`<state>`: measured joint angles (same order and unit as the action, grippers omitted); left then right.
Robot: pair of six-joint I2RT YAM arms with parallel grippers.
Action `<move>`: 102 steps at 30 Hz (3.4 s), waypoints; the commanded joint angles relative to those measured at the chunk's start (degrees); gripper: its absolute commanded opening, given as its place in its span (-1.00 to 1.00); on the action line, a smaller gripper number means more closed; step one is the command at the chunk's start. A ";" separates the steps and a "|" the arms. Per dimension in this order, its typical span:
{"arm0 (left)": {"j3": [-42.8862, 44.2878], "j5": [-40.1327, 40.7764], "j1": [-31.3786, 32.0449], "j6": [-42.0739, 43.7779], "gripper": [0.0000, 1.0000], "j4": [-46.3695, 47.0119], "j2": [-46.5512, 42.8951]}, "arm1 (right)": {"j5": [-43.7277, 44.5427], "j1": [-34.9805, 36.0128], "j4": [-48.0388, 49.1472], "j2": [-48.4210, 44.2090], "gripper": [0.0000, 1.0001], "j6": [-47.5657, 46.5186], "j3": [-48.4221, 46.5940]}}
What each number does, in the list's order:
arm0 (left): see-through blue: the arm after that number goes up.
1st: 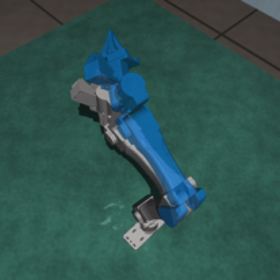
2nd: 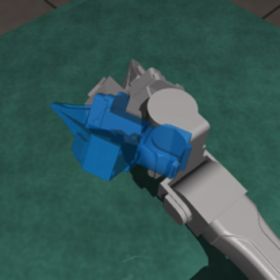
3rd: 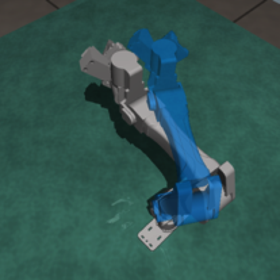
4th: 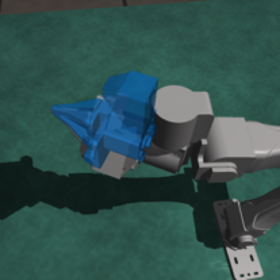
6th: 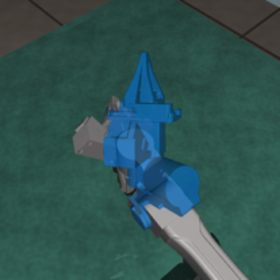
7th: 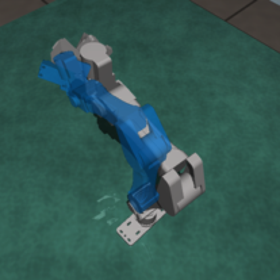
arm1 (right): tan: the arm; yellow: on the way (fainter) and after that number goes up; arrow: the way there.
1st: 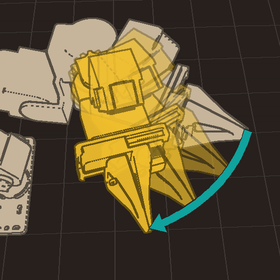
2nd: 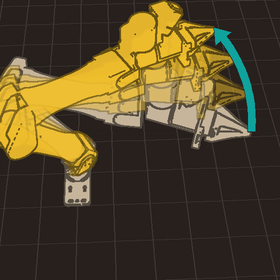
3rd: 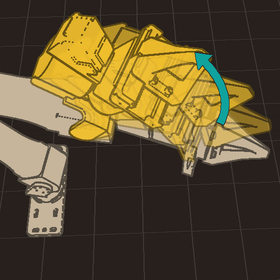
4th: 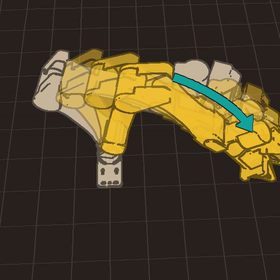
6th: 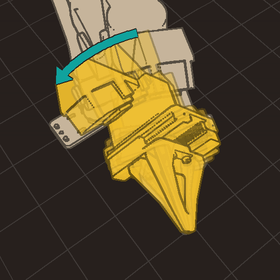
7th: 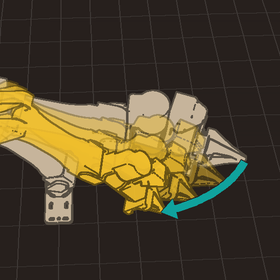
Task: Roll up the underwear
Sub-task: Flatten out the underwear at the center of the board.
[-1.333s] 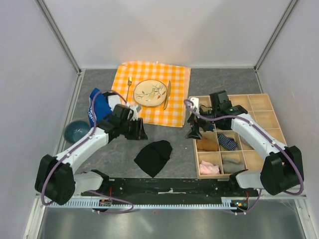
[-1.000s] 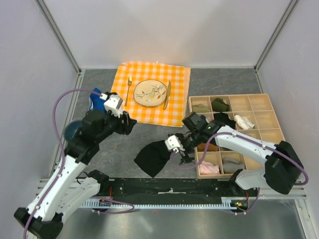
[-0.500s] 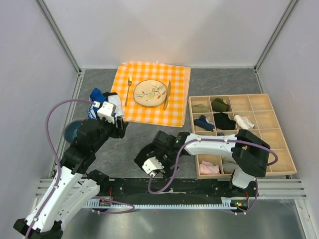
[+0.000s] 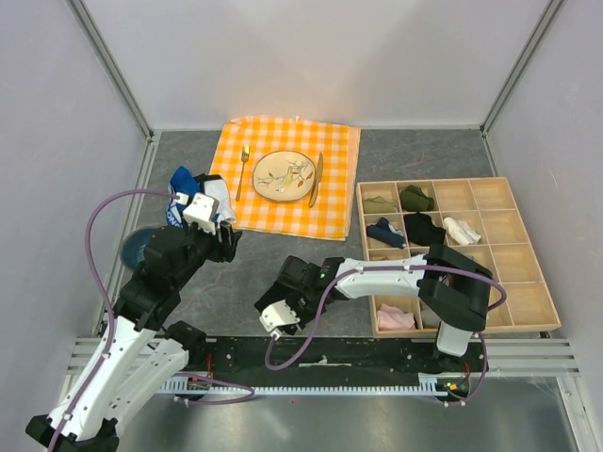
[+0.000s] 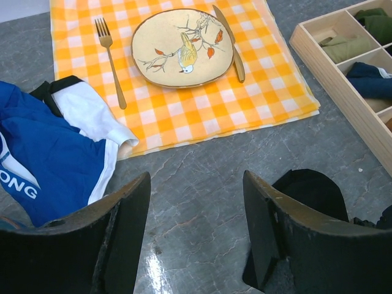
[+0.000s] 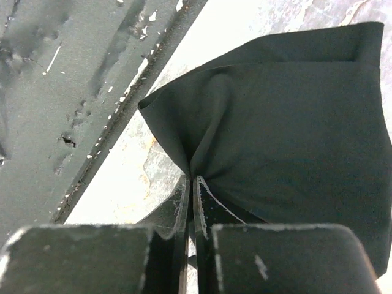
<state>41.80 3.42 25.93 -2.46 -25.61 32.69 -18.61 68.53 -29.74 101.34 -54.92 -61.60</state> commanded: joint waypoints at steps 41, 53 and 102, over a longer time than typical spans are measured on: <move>-0.14 5.02 -0.44 1.76 0.36 1.44 0.01 | 4.00 -17.29 13.04 -2.82 0.50 25.29 -0.71; -1.02 -5.18 -0.44 1.49 0.41 2.40 2.73 | -17.93 -28.44 13.21 -11.51 -1.00 39.95 -0.46; 2.23 -2.45 -0.01 -0.79 0.29 -2.26 9.33 | 6.66 -4.81 7.68 2.54 -0.51 8.60 4.39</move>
<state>43.72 0.95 25.74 -5.28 -29.06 42.78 -15.79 63.79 -21.17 99.18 -47.31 -57.10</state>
